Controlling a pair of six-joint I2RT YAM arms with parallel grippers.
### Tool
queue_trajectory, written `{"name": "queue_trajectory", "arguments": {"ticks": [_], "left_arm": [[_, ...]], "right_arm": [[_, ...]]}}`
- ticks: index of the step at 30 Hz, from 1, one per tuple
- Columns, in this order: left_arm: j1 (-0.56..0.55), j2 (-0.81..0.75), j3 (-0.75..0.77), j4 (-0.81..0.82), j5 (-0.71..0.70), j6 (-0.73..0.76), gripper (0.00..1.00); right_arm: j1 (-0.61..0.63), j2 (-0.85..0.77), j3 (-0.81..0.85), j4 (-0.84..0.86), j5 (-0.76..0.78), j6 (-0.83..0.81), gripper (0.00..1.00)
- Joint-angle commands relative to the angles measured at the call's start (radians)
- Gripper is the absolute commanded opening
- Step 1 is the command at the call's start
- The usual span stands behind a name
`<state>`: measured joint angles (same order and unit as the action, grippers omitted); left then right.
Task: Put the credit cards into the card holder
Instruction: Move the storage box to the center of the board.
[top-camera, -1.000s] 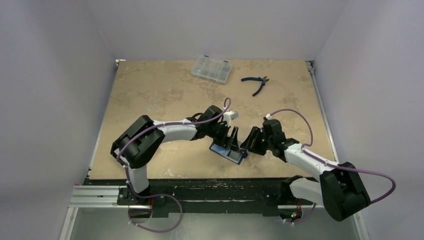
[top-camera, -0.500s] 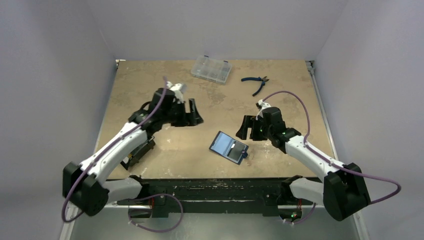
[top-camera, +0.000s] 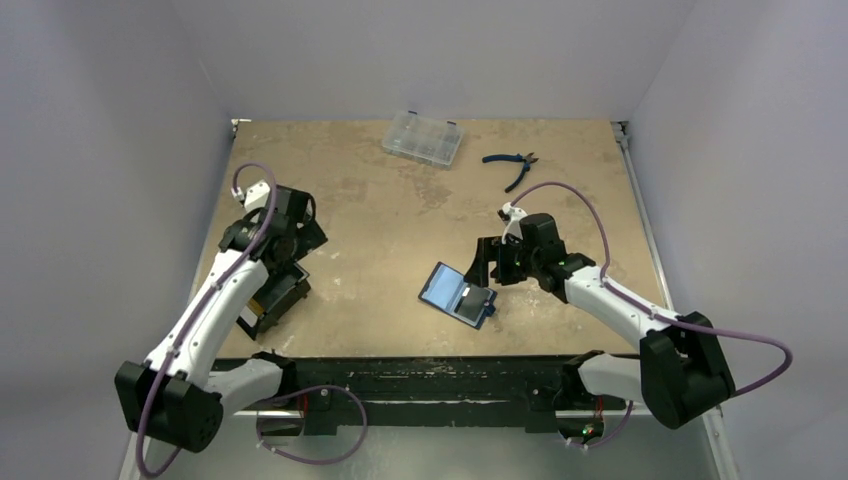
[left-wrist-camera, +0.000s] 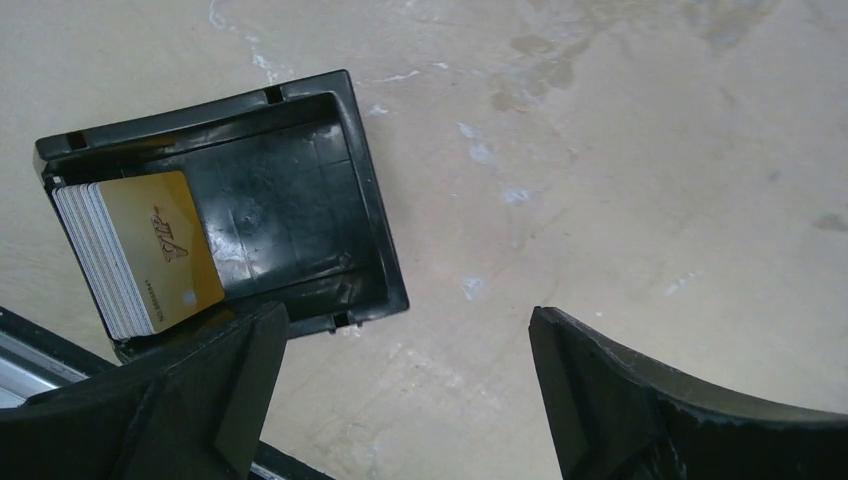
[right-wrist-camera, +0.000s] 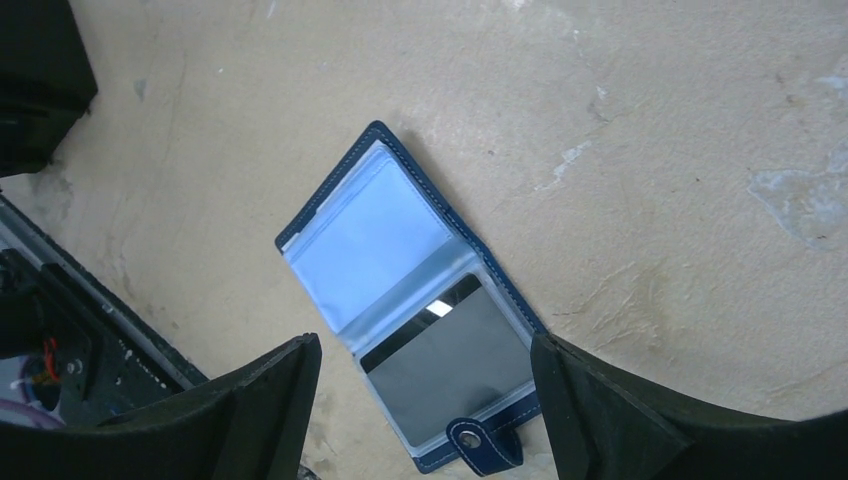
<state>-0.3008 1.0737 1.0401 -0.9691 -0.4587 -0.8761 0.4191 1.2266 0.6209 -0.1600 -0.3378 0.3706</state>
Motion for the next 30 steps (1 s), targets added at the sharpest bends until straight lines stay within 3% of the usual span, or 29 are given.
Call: {"name": "queue_trajectory", "arguments": {"ticks": [1,5,11,20,30], "left_arm": [[0.069,0.087,-0.062,0.096,0.022,-0.007,1.00],[0.132,0.166,-0.115,0.198,0.122,-0.001,0.97],[0.145,0.251,-0.153,0.363,0.110,0.026,0.89],[0.169,0.397,-0.102,0.453,0.137,0.115,0.82],[0.184,0.491,-0.050,0.610,0.202,0.273,0.82]], "right_arm": [[0.003,-0.041,0.011,0.049,-0.063,-0.023,0.85],[0.002,-0.041,0.007,0.056,-0.074,-0.022,0.85],[0.003,-0.040,0.002,0.063,-0.074,-0.019,0.85],[0.003,-0.035,0.002,0.058,-0.066,-0.018,0.85],[0.002,-0.004,0.012,0.058,-0.069,-0.019,0.85]]}}
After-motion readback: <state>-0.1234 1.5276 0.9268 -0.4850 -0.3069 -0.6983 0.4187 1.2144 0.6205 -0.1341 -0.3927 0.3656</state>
